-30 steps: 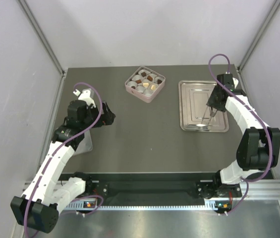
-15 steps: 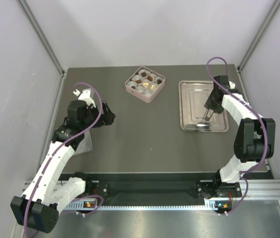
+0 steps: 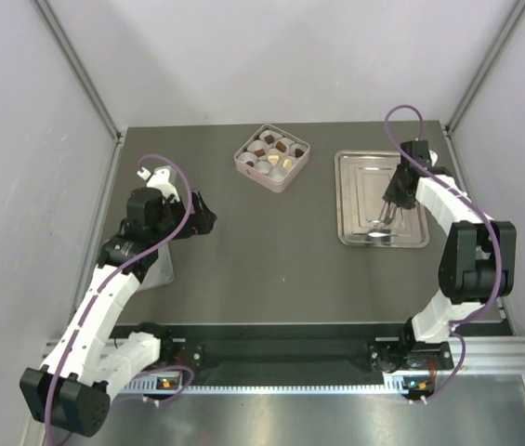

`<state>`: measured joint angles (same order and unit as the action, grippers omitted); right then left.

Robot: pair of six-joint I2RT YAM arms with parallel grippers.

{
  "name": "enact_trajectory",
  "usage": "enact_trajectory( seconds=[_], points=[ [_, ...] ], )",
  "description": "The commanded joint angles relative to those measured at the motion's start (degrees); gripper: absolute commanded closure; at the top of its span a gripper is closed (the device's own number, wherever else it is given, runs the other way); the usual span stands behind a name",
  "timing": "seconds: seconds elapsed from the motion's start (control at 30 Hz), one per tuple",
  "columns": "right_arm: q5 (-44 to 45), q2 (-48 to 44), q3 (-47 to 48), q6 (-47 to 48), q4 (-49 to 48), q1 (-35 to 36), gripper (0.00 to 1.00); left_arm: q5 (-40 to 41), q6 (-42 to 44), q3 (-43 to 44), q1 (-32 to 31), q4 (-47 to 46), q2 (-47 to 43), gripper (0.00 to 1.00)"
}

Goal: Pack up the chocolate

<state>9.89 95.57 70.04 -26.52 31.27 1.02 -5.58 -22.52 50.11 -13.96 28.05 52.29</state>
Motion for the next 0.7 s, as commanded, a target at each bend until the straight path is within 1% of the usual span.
enact_trajectory(
  seconds=[0.0,0.1,0.3,0.47,0.5,0.67],
  points=[
    [-2.2,-4.1,0.7,2.2,-2.8,-0.3,0.69,-0.4,0.0,0.1,0.2,-2.7,-0.4,0.01],
    [-3.6,-5.1,0.9,2.7,-2.7,0.6,0.69,-0.4,0.0,0.1,0.3,-2.8,-0.4,0.01],
    [-5.6,-6.4,3.0,3.1,-2.4,5.4,0.69,-0.4,0.0,0.1,0.3,-2.8,-0.3,0.01],
    [-6.6,-5.7,7.3,2.5,-1.7,12.1,0.69,-0.5,0.0,0.1,0.3,-2.8,-0.3,0.01],
    [-6.6,-5.1,9.2,2.5,-1.4,14.4,0.69,-0.5,0.0,0.2,0.3,-2.8,-0.4,0.01],
    [-6.9,-1.2,16.1,1.8,-1.1,20.8,0.69,-0.6,0.0,0.1,0.3,-2.8,-0.4,0.01]
  ],
)
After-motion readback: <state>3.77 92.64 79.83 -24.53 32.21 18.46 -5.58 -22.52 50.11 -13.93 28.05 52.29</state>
